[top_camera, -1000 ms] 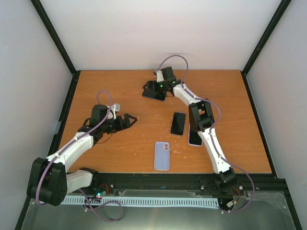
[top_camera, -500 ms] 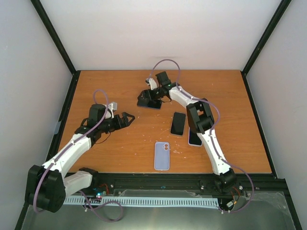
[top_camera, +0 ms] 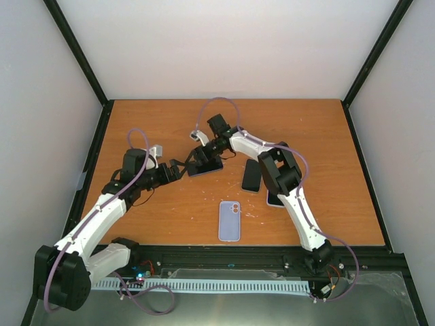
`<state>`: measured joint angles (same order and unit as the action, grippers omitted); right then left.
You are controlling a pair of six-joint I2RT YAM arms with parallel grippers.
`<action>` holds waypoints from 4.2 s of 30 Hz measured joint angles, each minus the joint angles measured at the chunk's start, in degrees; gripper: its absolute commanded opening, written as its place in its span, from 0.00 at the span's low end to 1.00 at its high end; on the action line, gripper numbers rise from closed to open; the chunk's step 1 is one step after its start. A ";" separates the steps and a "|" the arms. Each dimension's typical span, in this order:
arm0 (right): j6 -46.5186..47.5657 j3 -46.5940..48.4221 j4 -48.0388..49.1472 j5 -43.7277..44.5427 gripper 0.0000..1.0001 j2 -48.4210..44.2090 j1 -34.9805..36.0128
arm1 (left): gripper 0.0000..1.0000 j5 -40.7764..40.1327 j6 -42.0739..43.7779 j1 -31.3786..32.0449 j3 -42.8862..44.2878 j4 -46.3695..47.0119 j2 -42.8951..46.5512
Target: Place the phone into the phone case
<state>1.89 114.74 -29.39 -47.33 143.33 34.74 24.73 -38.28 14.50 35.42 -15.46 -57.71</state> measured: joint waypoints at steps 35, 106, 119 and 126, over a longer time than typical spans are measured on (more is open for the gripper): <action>-31.67 -69.02 20.17 24.02 0.67 -58.40 3.17 | 0.95 3.69 8.94 3.87 10.51 3.89 -31.19; -38.32 -79.60 14.56 45.40 1.00 -79.62 1.92 | 0.98 -16.68 2.64 20.98 16.85 -5.62 -38.01; -38.29 -82.99 12.33 48.43 1.00 -85.33 1.92 | 0.95 -23.19 2.71 25.81 22.03 -11.87 -41.81; -38.32 -83.62 12.28 49.31 1.00 -85.48 1.92 | 0.95 -25.99 2.16 28.09 24.41 -15.19 -43.69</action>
<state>-36.42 31.11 -17.10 1.98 57.84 36.67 -1.26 -36.12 42.59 59.83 -30.65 -101.41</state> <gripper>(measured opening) 0.996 0.948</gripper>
